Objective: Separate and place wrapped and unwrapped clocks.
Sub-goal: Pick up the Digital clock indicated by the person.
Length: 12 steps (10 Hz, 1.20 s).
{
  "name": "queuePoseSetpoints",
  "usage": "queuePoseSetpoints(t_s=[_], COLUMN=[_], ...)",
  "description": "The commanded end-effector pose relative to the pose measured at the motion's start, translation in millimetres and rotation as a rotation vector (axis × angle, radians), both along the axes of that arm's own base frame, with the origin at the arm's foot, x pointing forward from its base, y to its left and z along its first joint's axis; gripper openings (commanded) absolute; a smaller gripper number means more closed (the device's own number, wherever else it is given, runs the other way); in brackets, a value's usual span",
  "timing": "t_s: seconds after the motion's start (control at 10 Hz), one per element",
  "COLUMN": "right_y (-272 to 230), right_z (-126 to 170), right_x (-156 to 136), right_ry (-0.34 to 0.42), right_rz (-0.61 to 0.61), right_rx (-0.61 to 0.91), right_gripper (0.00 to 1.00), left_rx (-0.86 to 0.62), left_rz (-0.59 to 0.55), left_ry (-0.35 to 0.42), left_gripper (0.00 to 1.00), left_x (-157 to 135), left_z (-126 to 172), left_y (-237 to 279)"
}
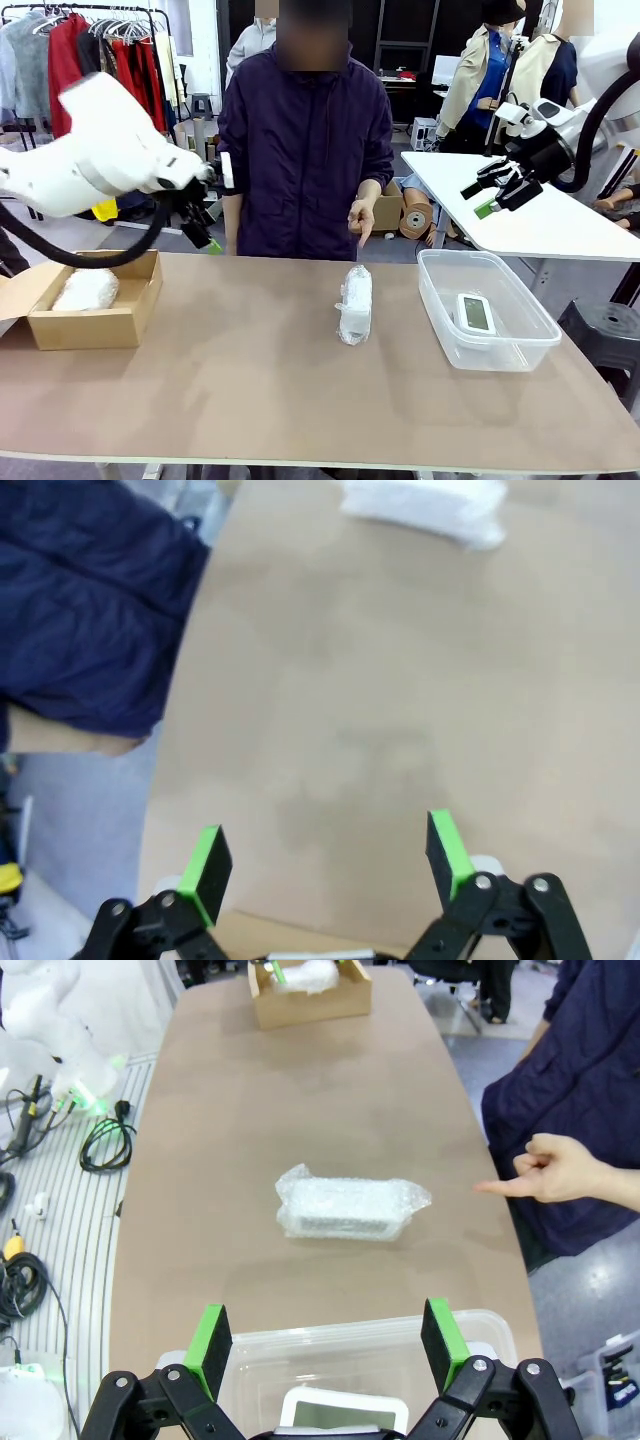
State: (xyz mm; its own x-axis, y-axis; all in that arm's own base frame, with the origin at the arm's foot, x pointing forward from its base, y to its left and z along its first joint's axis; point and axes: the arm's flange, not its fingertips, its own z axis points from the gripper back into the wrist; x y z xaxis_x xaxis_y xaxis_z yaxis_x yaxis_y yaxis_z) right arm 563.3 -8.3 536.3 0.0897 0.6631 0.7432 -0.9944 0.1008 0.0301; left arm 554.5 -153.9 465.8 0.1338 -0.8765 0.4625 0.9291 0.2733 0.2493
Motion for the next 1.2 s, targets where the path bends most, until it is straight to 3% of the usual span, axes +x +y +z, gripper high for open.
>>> queuePoseSetpoints(t_s=[0.0,0.1,0.2,0.3,0.6,0.7,0.9,1.1], right_y=[0,0,0,0,0,0,0,0], right_z=[-2,-2,-2,-2,-2,-2,-2,-2], right_x=[-4,-4,-4,-4,-4,-4,-4,-4], right_ry=[-0.022,-0.022,-0.022,-0.022,-0.022,-0.022,-0.022,-0.022], right_rz=[0.008,0.008,0.008,0.008,0.008,0.008,0.008,0.008], right_rx=[-0.020,-0.020,-0.020,-0.020,-0.020,-0.020,-0.020,-0.020], right_gripper=[1.00,1.00,1.00,1.00,1.00,1.00,1.00,1.00], left_rx=[0.113,0.113,-0.002,0.087,0.077,0.131,0.232,0.288], left_rz=[0.070,0.049,0.014,0.044,0.041,0.119,0.224,0.376], left_ry=[0.016,0.035,0.061,0.000,0.019,-0.018,0.011,-0.023], left_gripper=[1.00,1.00,1.00,1.00,1.00,1.00,1.00,1.00], left_x=[14,18,16,11,14,18,34,50], left_z=[-9,-8,-2,-20,-18,-22,-24,-23], left_y=[-6,-12,-15,-12,-17,-32,-65,-94])
